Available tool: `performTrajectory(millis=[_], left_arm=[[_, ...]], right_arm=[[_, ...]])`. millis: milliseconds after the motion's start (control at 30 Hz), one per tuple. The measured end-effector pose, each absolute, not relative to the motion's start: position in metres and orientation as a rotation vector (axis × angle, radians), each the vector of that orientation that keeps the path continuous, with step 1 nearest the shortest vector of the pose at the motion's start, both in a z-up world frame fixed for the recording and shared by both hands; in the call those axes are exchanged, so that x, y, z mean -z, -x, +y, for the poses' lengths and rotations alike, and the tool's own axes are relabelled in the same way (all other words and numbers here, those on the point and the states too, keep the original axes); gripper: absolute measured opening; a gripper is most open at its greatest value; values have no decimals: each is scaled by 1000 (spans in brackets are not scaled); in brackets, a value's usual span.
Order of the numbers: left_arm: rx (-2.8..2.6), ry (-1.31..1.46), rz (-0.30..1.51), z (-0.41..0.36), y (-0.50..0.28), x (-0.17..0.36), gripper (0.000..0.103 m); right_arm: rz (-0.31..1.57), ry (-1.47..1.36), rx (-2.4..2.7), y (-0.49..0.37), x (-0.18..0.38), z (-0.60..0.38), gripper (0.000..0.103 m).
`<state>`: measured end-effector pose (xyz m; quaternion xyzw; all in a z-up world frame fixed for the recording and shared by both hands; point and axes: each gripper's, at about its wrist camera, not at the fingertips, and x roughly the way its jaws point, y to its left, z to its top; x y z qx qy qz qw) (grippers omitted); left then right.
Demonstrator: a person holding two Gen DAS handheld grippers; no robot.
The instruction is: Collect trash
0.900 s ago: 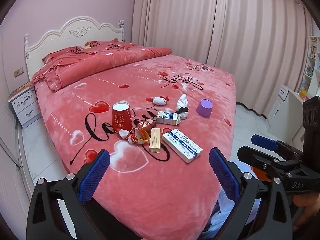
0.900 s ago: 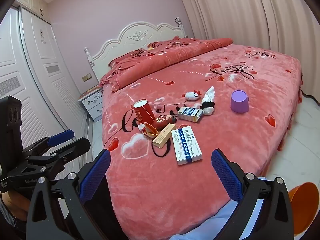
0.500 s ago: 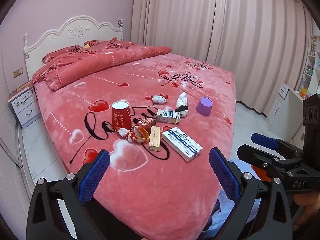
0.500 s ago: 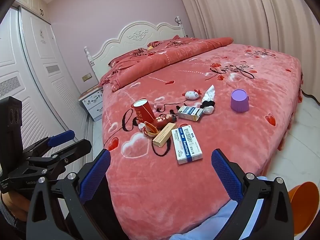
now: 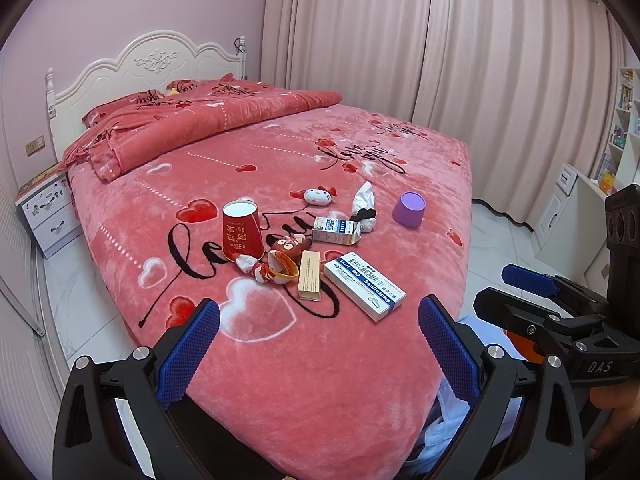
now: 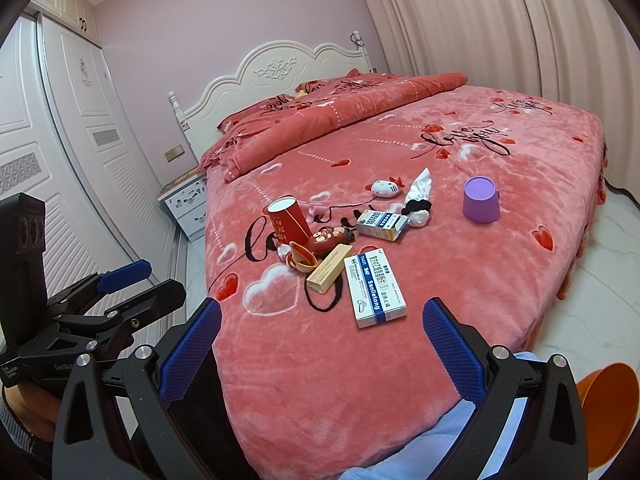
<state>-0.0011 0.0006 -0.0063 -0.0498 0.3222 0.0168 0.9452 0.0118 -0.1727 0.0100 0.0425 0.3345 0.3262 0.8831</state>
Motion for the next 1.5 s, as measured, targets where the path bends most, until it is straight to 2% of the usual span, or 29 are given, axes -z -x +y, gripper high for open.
performTrajectory(millis=[1500], left_arm=[[-35,86,679,4,4,21,97]], right_arm=[[718,-96,-682,-13,-4,-171,99]])
